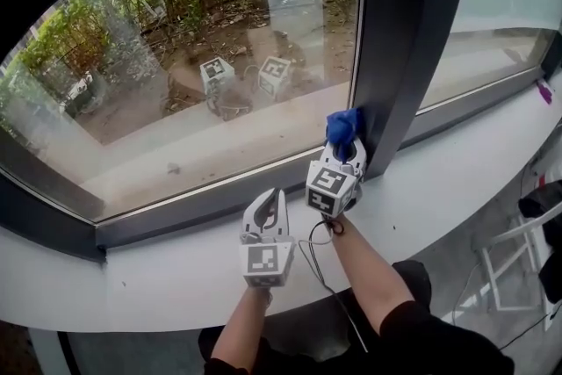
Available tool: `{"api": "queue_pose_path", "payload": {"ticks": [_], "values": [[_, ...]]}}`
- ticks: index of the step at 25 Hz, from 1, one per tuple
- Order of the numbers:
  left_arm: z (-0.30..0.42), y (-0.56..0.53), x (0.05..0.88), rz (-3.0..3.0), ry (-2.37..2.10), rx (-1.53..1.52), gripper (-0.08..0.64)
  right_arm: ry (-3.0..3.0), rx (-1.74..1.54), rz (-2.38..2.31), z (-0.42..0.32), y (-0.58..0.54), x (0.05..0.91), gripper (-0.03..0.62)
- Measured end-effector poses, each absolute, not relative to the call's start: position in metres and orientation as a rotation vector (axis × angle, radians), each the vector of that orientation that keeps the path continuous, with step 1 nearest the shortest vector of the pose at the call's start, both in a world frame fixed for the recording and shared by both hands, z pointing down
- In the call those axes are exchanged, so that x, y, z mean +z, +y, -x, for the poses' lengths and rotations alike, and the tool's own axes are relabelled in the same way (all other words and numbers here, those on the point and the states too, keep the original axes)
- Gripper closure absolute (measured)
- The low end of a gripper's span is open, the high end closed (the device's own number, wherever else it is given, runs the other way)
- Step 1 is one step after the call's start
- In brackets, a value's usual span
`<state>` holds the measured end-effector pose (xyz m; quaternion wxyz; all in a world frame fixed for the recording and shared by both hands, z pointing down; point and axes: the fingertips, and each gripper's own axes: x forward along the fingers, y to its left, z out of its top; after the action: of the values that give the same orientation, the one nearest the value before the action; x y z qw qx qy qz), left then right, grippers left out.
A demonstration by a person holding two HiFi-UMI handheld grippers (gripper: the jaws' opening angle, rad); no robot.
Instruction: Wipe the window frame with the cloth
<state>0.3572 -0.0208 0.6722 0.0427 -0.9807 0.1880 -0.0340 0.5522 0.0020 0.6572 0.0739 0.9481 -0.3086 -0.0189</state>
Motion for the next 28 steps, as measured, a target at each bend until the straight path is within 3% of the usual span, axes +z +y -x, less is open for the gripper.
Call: {"api": "queue_pose_path", "payload": {"ticks": [18,28], "values": [[-0.336,-0.020,0.685,2.998,0.616,-0.156,0.554,-1.020,0.222,-2.706,-0.547,-0.003,0.714,0.551],[-0.318,-0.022,0.692,2.980,0.641,-0.186,0.554,-1.096,0.139,-2.418,-0.517,-0.018,0.725,0.551]]}}
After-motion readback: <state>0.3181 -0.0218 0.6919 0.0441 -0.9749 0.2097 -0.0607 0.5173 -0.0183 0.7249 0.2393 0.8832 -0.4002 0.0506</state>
